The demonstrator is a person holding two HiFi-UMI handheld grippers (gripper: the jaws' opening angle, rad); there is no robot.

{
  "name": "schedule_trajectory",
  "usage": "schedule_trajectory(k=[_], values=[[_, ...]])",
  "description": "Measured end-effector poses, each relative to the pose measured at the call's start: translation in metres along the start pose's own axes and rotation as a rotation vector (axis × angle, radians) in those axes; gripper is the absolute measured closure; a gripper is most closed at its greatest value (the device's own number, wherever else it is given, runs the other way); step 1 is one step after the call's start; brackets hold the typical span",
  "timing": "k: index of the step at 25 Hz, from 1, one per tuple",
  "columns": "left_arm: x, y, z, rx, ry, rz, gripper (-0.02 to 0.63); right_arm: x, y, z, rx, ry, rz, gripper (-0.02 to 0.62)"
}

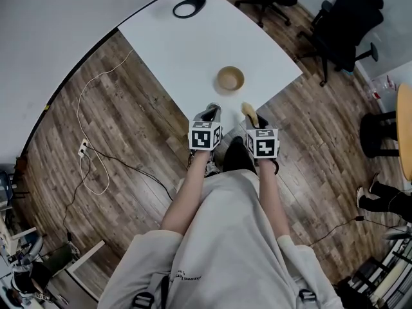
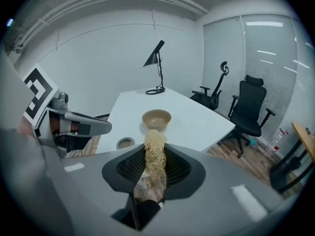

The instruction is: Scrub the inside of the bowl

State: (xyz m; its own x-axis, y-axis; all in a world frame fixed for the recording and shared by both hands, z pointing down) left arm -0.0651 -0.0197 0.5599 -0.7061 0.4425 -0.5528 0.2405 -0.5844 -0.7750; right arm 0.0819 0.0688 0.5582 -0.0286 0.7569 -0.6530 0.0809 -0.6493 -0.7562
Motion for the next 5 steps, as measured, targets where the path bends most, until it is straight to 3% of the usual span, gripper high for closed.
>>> schedule_trajectory(k=[5], values=[[-0.006, 0.0017, -0.0039, -0.001, 0.019, 0.016, 0.606, -0.0005, 0.0023, -0.0085, 0.005, 0.009, -0.004, 0.477]])
Point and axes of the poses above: the fingertips, and each gripper's own axes: x backward along the fingers, z to its left, y out of its top, the point moved 6 cm from there along x, backward along the fingers, and after that the axes turned 4 degrees about -z, right-handed, at the moved point
